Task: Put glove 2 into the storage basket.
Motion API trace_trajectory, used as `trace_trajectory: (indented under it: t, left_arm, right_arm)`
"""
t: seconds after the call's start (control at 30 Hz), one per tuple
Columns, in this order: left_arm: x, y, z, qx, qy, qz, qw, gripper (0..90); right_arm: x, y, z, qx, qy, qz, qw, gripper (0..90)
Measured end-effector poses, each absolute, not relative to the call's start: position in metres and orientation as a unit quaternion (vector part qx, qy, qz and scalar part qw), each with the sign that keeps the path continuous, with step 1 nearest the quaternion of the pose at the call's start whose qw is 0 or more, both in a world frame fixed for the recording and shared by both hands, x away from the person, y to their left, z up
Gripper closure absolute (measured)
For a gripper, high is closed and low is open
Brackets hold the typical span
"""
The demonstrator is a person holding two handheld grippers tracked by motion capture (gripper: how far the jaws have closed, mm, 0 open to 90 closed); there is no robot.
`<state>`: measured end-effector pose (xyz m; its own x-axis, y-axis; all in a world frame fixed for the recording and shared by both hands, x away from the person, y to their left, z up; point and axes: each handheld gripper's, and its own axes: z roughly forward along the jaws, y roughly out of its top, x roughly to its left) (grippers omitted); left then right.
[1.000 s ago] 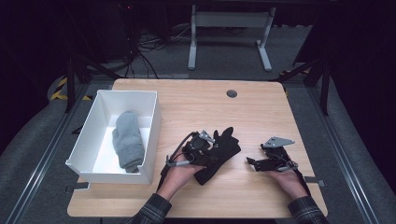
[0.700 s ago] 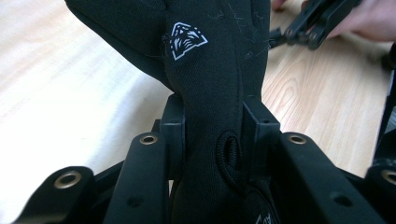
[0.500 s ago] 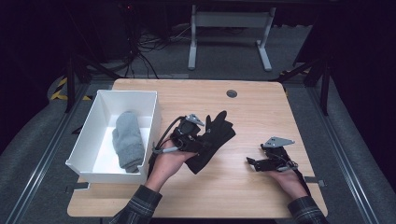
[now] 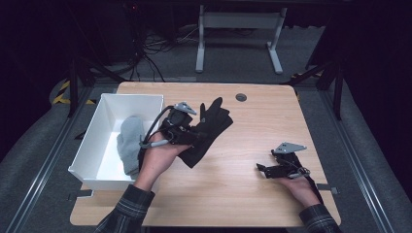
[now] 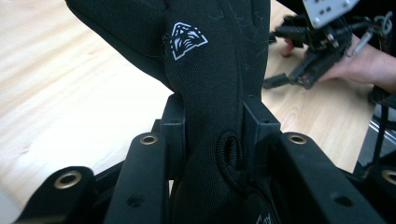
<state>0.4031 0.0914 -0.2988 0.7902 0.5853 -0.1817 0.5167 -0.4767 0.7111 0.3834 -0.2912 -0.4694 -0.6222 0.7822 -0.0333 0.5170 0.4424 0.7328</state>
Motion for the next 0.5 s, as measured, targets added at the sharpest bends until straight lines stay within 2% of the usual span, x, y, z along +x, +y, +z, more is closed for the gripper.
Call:
trace_trajectory:
  t: [0.5]
  left_arm:
    - [0.411, 0.172, -0.275, 0.812, 0.401, 0.096, 0.413, 67.3]
  right_arm:
    - [0.383, -0.291, -0.469, 0.392, 0.828, 0.354, 0.187, 14.3]
